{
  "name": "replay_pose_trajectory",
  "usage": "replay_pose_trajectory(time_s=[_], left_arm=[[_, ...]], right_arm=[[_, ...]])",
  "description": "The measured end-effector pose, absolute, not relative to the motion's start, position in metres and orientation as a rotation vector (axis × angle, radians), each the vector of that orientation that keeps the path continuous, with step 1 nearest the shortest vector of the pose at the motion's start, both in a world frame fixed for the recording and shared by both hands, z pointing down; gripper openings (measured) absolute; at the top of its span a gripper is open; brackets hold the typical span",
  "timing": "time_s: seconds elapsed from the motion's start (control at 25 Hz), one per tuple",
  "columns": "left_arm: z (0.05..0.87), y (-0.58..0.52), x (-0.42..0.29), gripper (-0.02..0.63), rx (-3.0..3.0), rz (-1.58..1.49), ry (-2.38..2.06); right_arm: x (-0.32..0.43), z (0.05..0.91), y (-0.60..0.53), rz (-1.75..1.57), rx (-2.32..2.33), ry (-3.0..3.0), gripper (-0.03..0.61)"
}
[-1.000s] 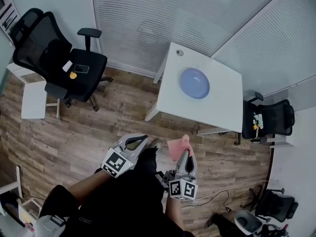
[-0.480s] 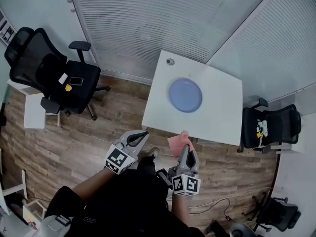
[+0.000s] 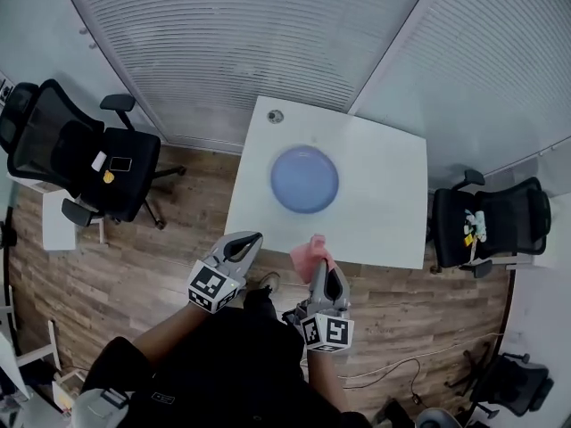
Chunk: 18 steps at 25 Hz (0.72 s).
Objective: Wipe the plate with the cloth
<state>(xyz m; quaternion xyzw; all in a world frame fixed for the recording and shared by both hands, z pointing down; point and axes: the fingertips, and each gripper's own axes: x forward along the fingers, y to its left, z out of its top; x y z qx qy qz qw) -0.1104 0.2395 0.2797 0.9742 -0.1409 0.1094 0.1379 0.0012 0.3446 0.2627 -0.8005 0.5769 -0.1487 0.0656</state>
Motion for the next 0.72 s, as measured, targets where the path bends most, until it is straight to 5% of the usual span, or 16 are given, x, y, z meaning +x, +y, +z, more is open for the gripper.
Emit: replay_pose_trajectory(time_s=[0.72], left_arm=[[0.337, 0.137, -0.069, 0.002, 2.678, 0.456, -0.478]], right_arm=[[0.062, 0.285, 0.271, -0.457, -2.53, 1.668, 0.012]])
